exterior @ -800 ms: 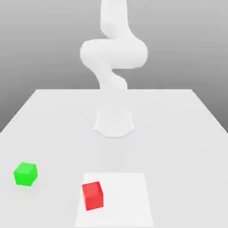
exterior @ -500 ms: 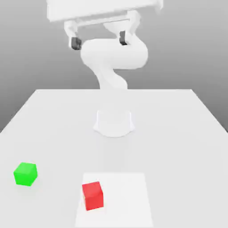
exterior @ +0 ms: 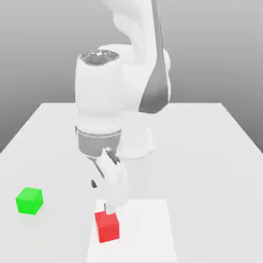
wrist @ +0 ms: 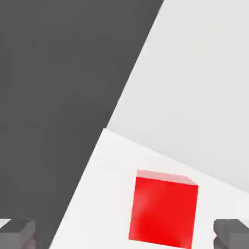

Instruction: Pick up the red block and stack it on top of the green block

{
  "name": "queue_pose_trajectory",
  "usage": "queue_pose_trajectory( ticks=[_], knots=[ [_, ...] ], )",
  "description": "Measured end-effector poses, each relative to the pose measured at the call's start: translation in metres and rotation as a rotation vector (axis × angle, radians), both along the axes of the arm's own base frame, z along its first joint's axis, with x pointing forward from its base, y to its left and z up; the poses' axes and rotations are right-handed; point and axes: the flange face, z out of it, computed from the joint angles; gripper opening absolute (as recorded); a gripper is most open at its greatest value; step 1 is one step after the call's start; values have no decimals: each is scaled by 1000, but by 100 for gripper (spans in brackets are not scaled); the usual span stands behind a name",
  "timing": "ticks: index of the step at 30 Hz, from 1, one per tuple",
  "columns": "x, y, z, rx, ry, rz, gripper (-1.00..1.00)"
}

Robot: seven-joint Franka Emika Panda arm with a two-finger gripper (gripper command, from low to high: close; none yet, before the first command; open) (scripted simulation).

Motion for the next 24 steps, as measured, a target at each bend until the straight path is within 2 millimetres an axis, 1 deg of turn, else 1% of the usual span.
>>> queue_pose_trajectory(
  ticks=[5, 6, 11, 12, 13, 15, 18, 19, 20, 22, 24],
  knots=[
    [-3, 1, -58, 5, 13, -19, 0],
    [-4, 1, -65, 4, 13, -19, -100],
    [-3, 1, -65, 4, 10, -19, -100],
    [-4, 1, -68, 4, 11, -19, -100],
    [-3, 1, -64, 4, 11, -19, -100],
    [-2, 1, -47, 4, 10, -20, -100],
    [-3, 1, -15, 4, 11, -20, -100],
    [-4, -7, -7, 3, 12, -53, -100],
    [-7, -21, -2, 3, 12, -114, -100],
    [-17, -61, 6, 2, 12, -285, -100],
    [-31, -101, 12, 3, 11, -467, -100]
  ],
)
